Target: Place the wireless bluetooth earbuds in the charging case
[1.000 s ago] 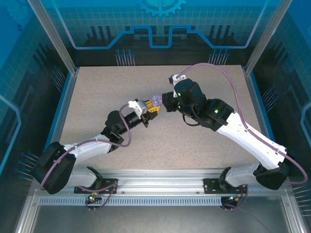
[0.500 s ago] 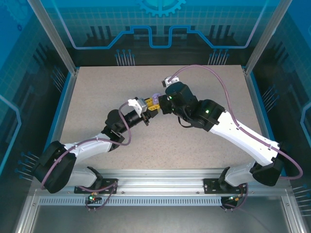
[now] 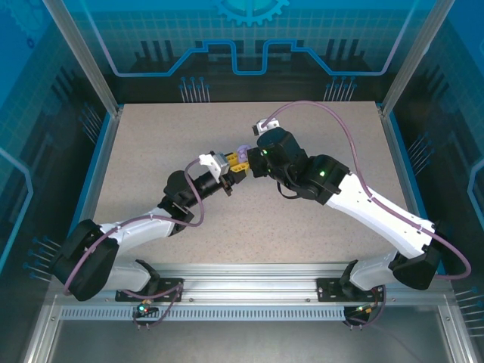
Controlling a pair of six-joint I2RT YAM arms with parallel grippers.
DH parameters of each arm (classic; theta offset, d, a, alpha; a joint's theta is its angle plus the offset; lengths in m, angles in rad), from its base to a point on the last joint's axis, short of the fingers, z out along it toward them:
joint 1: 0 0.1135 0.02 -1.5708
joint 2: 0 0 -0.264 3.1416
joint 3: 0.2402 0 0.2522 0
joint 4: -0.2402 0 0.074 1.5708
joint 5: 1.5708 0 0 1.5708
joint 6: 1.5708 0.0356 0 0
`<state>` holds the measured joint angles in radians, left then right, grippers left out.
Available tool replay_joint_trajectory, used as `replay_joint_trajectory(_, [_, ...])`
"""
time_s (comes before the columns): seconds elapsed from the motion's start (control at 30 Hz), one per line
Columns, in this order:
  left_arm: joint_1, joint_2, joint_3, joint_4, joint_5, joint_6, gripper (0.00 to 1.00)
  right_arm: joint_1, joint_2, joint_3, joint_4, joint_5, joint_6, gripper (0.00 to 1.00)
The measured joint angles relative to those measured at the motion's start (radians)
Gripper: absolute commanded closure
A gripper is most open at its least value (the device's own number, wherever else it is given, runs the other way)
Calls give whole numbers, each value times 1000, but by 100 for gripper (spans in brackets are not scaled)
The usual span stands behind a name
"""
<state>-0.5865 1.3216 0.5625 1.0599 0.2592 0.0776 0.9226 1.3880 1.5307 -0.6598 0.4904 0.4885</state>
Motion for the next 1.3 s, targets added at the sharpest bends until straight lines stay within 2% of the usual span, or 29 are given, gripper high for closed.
replay_joint_trajectory(1.3, [-14,14,20,0,0,-8,100,-27,19,-5,34,-48,28,81])
